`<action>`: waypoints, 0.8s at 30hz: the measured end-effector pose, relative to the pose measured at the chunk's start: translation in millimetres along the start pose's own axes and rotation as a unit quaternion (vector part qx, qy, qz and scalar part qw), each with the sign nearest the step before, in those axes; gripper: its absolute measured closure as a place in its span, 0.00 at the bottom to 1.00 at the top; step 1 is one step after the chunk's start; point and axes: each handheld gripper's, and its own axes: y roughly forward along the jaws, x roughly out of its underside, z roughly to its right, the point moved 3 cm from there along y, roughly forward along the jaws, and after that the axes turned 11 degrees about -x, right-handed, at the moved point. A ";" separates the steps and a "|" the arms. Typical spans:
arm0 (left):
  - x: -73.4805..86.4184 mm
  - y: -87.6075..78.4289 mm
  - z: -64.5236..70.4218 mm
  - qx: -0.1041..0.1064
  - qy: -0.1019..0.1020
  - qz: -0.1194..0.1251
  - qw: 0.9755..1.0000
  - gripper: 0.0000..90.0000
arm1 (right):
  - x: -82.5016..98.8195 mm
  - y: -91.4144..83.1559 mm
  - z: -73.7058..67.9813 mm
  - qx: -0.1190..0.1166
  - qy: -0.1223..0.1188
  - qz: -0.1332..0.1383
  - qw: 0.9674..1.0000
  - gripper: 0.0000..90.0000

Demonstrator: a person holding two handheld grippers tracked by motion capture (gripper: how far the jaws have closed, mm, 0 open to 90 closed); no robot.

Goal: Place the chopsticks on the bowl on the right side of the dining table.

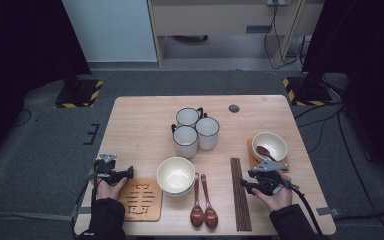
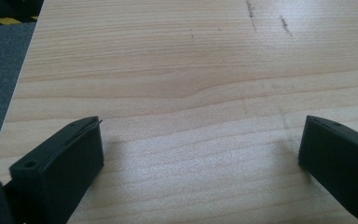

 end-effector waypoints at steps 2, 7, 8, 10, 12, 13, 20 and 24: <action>0.0 0.0 0.0 0.000 0.000 0.000 1.000 0.00 | 1.9 0.7 0.9 0.002 0.003 -0.003 1.000 0.57; 0.0 0.0 0.0 0.000 0.000 0.000 1.000 0.00 | 4.6 3.7 0.9 0.004 0.001 -0.016 1.000 0.60; 0.0 0.1 0.2 0.000 -0.001 0.001 1.000 0.00 | 5.3 4.5 1.1 0.004 0.000 -0.020 1.000 0.60; 0.0 0.0 0.0 0.000 0.000 0.000 1.000 0.00 | 7.6 7.2 1.0 0.006 0.001 -0.029 1.000 0.61; 0.0 0.0 0.0 0.000 0.000 0.000 1.000 0.00 | 9.5 9.6 1.5 0.008 -0.002 -0.037 0.999 0.63; 0.0 0.0 0.0 0.000 0.000 0.000 1.000 0.00 | 10.1 10.4 1.5 0.008 0.000 -0.040 0.999 0.63; 0.0 0.0 0.0 0.000 0.000 0.000 1.000 0.00 | 12.1 12.0 2.7 0.006 0.003 -0.047 0.999 0.68; 0.0 0.0 0.0 0.000 0.000 0.000 1.000 0.00 | 13.2 13.7 3.2 0.002 0.008 -0.052 0.999 0.69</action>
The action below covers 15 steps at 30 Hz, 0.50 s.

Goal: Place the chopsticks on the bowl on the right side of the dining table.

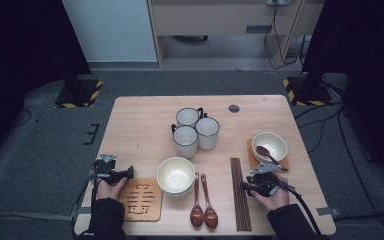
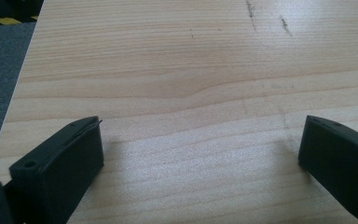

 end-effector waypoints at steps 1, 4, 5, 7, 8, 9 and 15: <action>0.0 0.0 0.0 0.000 0.000 0.000 1.000 0.00 | 0.4 0.3 0.5 0.000 -0.001 -0.003 1.000 0.70; 0.0 0.0 0.0 0.000 0.000 0.000 1.000 0.00 | 1.3 1.6 1.6 -0.001 0.001 -0.008 1.000 0.70; 0.0 0.0 0.0 0.000 0.000 0.000 1.000 0.00 | 1.4 2.1 1.7 0.000 0.000 -0.008 1.000 0.71; 0.0 0.0 0.0 0.000 0.000 0.000 1.000 0.00 | 1.2 2.4 1.3 0.002 0.001 -0.008 1.000 0.71; 0.0 0.0 0.0 0.000 0.000 0.000 1.000 0.00 | 1.3 2.4 1.3 0.001 0.000 -0.009 1.000 0.72; 0.0 0.0 0.0 0.000 0.000 0.000 1.000 0.00 | 1.5 2.6 1.4 0.000 0.000 -0.011 1.000 0.73; 0.0 0.0 0.0 0.000 0.000 0.000 1.000 0.00 | 2.0 3.4 3.4 -0.002 0.002 -0.019 1.000 0.76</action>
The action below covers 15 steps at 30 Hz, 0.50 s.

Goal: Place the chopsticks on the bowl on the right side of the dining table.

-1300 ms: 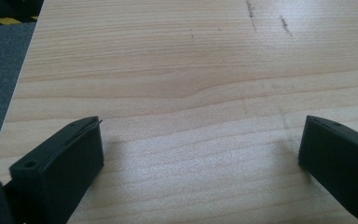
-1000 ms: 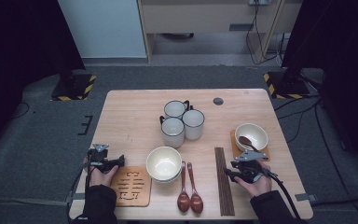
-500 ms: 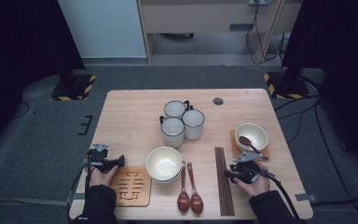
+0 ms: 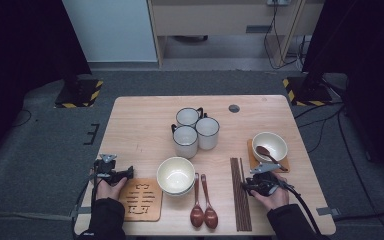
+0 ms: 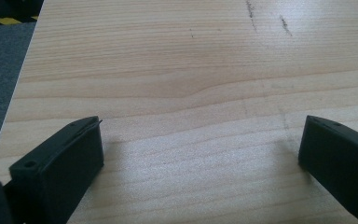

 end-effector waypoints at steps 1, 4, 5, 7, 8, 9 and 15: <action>0.0 0.0 0.0 0.000 0.000 0.000 1.000 0.00 | -0.1 0.2 0.1 0.001 0.002 0.001 1.000 0.76; 0.0 0.0 0.0 0.000 0.000 0.000 1.000 0.00 | -0.1 -0.2 0.2 0.001 0.001 0.000 1.000 0.79; 0.0 0.0 0.0 0.000 0.000 0.000 1.000 0.00 | -0.2 -0.2 0.2 0.002 0.003 0.000 1.000 0.80; 0.0 0.0 0.0 0.000 0.000 0.000 1.000 0.00 | 0.0 -0.3 0.6 0.002 0.003 -0.001 1.000 0.80; 0.0 0.0 0.0 0.000 0.000 0.000 1.000 0.00 | 0.2 -0.2 0.9 0.003 0.003 -0.003 1.000 0.82; 0.0 0.0 0.0 0.000 0.000 0.000 1.000 0.00 | 0.3 -0.3 1.2 0.005 0.002 -0.003 1.000 0.83; 0.0 0.0 0.0 0.000 0.000 0.000 1.000 0.00 | 0.7 -1.4 2.6 0.013 0.007 -0.003 1.000 0.84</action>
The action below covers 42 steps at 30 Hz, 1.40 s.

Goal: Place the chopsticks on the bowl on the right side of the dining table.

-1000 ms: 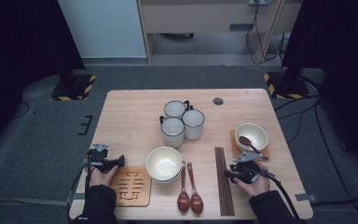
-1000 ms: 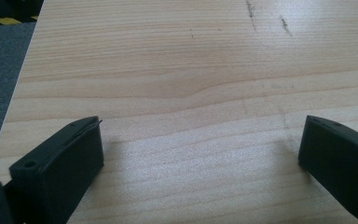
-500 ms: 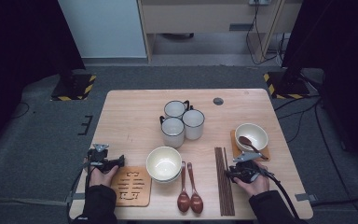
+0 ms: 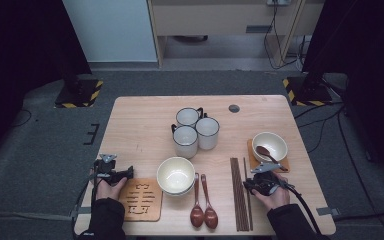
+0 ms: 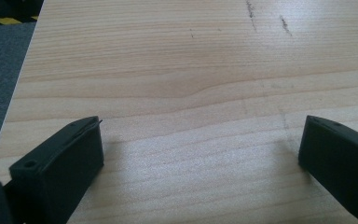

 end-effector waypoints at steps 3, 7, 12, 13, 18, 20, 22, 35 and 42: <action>0.0 0.0 0.0 0.000 0.000 0.000 1.000 0.00 | 0.0 -0.3 0.6 0.001 0.000 0.000 1.000 0.85; 0.0 0.0 0.0 0.000 0.000 0.000 1.000 0.00 | 0.7 -1.6 2.4 0.006 0.003 -0.002 1.000 0.87; 0.0 0.0 0.0 0.000 0.000 0.000 1.000 0.00 | 1.3 -3.0 4.4 0.015 0.008 -0.004 1.000 0.87; 0.0 0.0 0.0 0.000 0.000 0.000 1.000 0.00 | 1.2 -2.9 4.8 0.018 0.009 -0.002 1.000 0.88; 0.0 0.0 0.0 0.000 0.000 0.000 1.000 0.00 | 1.5 -4.9 7.1 0.025 0.014 -0.003 1.000 0.91; 0.0 0.0 0.0 0.000 0.000 0.000 1.000 0.00 | 1.7 -5.4 8.4 0.028 0.014 -0.005 1.000 0.92; 0.0 0.0 0.0 0.000 0.000 0.000 1.000 0.00 | 2.0 -6.2 9.4 0.029 0.017 -0.006 0.999 0.92; 0.0 0.0 0.0 0.000 0.000 0.000 1.000 0.00 | 1.7 -7.6 15.6 0.042 0.025 -0.007 0.999 0.93; 0.0 0.0 0.0 0.000 0.000 0.000 1.000 0.00 | 2.5 -11.1 15.0 0.043 0.028 0.009 0.999 0.85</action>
